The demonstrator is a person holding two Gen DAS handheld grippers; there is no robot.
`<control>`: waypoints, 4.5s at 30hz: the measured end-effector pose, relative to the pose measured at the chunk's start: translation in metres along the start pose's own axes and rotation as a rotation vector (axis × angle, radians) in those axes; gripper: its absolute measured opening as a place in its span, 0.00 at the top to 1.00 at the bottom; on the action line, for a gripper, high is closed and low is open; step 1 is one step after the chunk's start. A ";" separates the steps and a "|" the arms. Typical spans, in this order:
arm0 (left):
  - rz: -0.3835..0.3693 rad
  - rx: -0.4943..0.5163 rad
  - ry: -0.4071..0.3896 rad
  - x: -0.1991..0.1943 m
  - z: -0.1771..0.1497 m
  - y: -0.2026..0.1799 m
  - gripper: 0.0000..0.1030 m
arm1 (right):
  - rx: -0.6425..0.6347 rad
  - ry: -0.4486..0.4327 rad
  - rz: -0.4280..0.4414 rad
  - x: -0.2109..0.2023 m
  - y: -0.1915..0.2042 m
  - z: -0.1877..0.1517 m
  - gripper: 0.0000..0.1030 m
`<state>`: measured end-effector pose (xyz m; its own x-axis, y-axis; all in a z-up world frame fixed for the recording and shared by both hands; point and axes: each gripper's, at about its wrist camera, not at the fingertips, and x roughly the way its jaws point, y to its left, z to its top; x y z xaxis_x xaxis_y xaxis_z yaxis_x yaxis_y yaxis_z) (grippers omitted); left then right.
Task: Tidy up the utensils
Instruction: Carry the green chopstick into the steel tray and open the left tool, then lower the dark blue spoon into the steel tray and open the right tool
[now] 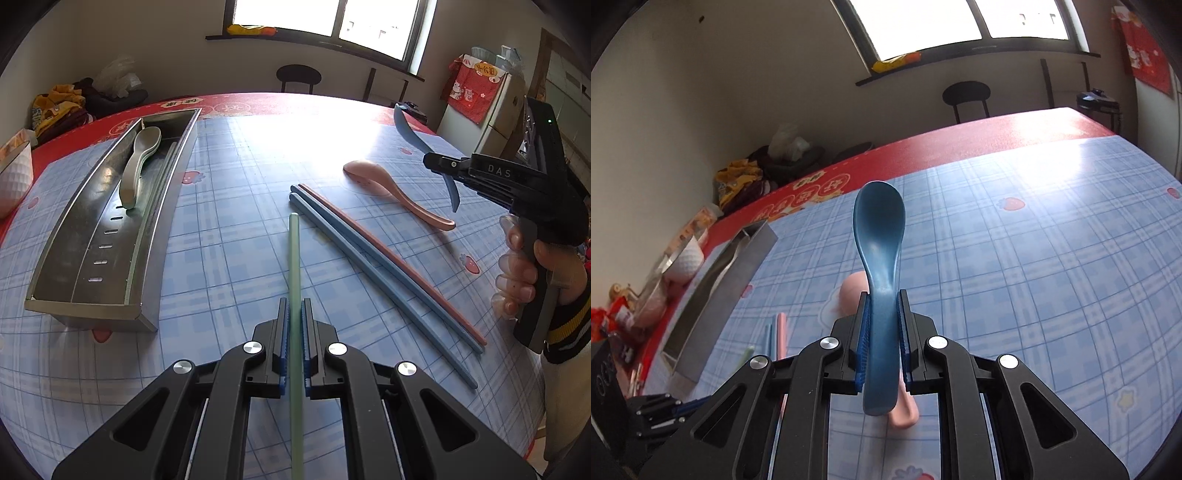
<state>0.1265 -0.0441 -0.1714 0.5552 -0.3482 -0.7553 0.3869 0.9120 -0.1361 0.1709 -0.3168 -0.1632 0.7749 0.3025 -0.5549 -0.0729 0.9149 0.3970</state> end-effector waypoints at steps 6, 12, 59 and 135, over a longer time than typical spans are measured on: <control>-0.003 0.016 -0.012 -0.004 0.001 -0.003 0.94 | 0.007 0.017 0.040 0.002 -0.001 -0.005 0.86; -0.045 -0.047 -0.024 -0.018 0.005 0.008 0.94 | 0.009 0.005 0.081 -0.002 -0.005 -0.007 0.86; 0.115 -0.170 0.005 0.015 0.139 0.117 0.83 | 0.020 -0.003 0.115 -0.007 -0.013 -0.010 0.86; 0.402 -0.314 -0.383 -0.093 0.011 0.177 0.06 | -0.019 0.395 -0.021 0.196 0.250 0.023 0.86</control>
<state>0.1516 0.1469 -0.1177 0.8583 0.0342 -0.5120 -0.1079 0.9875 -0.1150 0.3189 -0.0349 -0.1561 0.4751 0.3599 -0.8030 -0.0741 0.9257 0.3710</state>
